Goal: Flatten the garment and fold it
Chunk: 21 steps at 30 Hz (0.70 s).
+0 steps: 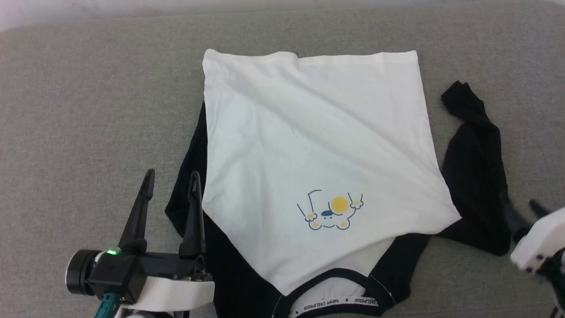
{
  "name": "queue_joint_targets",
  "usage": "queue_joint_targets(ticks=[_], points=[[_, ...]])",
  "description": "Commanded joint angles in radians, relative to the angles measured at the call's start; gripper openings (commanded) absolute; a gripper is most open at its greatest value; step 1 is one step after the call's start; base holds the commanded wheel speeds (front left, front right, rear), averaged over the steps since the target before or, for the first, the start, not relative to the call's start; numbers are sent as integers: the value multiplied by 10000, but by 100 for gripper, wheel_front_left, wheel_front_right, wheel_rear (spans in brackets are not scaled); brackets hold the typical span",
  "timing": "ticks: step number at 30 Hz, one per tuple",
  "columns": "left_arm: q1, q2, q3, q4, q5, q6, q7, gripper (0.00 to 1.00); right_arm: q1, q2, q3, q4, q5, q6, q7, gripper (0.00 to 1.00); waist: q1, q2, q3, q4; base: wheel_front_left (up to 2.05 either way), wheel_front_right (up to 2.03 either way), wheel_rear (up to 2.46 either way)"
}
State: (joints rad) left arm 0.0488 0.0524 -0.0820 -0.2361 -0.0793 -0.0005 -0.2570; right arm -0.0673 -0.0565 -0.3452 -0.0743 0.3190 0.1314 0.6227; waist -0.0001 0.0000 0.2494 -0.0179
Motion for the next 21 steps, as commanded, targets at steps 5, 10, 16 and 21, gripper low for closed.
queue_joint_targets(ticks=[5, 10, 16, 21], points=[[132, -22, 67, -45, -83, 3, -47, 100, -1107, -463, -59, -1038, -203, -7, 458, 100, 1, 0, -6, -19, 0, 0, 0], [49, -22, 47, -143, -83, -21, -47, 100, -2153, -914, 302, -772, -552, -7, 777, 100, 1, 0, 324, 60, 0, 0, 0], [-262, -22, 62, -251, 25, -193, -47, 100, -3580, -967, 587, 517, -850, -7, 1098, 100, 1, 0, 987, 249, 0, 0, 0], [-575, -22, 46, -346, 109, -327, -47, 100, -4569, -1122, 506, 1589, -1259, -7, 1840, 100, 1, 0, 1554, 460, 0, 0, 0]])
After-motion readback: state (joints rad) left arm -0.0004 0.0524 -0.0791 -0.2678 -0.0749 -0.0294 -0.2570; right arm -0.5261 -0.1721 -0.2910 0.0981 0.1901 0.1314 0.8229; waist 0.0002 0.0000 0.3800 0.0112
